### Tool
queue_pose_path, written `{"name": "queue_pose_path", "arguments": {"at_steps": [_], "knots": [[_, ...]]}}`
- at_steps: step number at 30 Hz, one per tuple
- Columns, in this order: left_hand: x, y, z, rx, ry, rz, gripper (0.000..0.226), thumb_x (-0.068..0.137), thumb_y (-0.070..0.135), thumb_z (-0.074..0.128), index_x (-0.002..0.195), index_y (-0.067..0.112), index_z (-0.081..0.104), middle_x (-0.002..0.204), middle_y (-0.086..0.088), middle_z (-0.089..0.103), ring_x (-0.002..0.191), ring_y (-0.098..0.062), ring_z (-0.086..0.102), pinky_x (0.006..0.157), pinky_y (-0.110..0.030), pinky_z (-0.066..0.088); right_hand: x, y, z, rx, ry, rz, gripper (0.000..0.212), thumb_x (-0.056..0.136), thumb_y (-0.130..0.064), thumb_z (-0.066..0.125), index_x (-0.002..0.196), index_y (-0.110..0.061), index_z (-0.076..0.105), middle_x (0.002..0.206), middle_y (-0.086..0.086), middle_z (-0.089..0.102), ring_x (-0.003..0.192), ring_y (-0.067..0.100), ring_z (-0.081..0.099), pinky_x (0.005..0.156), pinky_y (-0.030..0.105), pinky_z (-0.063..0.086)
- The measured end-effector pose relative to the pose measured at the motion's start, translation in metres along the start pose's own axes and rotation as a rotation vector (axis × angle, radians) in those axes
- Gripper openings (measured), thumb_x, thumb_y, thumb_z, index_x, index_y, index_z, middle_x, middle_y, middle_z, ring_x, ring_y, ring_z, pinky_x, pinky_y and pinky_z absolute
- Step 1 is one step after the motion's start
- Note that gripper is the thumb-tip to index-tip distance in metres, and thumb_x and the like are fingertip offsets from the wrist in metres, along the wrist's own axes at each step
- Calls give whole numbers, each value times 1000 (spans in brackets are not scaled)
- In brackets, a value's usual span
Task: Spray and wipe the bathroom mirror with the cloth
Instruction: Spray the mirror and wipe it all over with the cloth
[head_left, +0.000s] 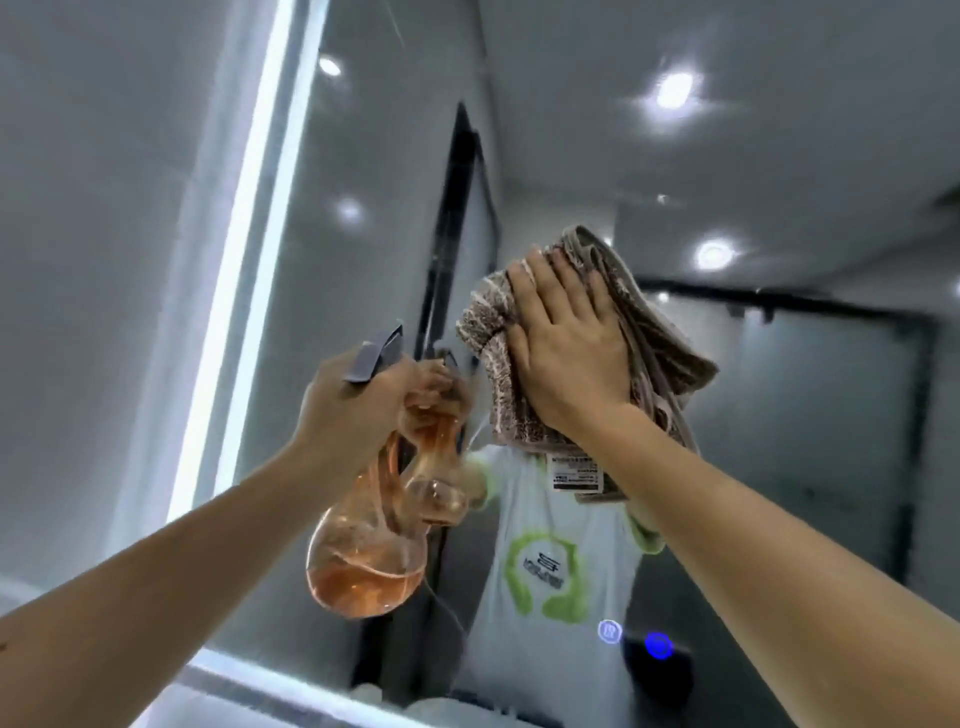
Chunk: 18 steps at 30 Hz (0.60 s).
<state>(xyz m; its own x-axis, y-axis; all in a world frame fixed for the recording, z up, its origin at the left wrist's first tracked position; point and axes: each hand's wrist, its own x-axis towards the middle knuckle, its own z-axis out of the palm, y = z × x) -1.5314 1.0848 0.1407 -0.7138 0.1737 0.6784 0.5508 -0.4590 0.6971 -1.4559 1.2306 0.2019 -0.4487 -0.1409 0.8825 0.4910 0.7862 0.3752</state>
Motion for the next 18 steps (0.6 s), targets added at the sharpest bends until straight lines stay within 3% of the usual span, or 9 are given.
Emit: {"name": "queue_pose_path", "arguments": {"at_steps": [3, 7, 9, 11, 14, 18], "knots": [[8, -20, -54, 115, 33, 10, 14, 81, 12, 60, 76, -1, 59, 74, -13, 56, 71, -26, 54, 62, -31, 37, -1, -67, 25, 45, 12, -22, 52, 99, -33, 18, 147, -17, 7, 156, 3, 5, 142, 19, -2, 109, 33, -17], [13, -40, -112, 235, 93, -29, 18, 74, 29, 60, 72, 10, 61, 79, -14, 65, 86, -38, 65, 67, -34, 41, 11, -149, 58, 119, 48, -81, 51, 95, -30, 22, 142, -11, 29, 149, 8, 29, 139, 25, 22, 111, 36, -7], [12, -51, -137, 274, 125, -53, 12, 77, 24, 59, 68, 17, 57, 71, -7, 59, 77, -35, 60, 67, -34, 41, 21, -187, 73, 170, 95, -115, 48, 92, -26, 28, 133, -7, 44, 140, 12, 44, 131, 29, 38, 111, 36, 1], [7, -64, -157, 328, 149, -63, 20, 81, 16, 56, 63, 20, 49, 60, 0, 46, 61, -24, 46, 61, -32, 35, 29, -214, 84, 252, 169, -113, 45, 89, -21, 32, 124, -3, 54, 131, 15, 53, 123, 34, 47, 110, 32, -1], [7, -78, -181, 341, 196, -94, 24, 82, 13, 55, 61, 16, 44, 55, 2, 37, 55, -19, 36, 60, -33, 32, 38, -232, 91, 269, 263, -113, 43, 87, -19, 35, 120, -1, 57, 128, 17, 55, 121, 35, 49, 110, 31, -1], [2, -85, -188, 263, 240, -136, 13, 69, 27, 54, 69, 14, 52, 59, 0, 43, 61, -22, 41, 63, -35, 36, 28, -240, 95, 290, 193, -190, 44, 90, -19, 33, 124, -1, 54, 131, 16, 53, 124, 35, 46, 110, 32, -2]]}}
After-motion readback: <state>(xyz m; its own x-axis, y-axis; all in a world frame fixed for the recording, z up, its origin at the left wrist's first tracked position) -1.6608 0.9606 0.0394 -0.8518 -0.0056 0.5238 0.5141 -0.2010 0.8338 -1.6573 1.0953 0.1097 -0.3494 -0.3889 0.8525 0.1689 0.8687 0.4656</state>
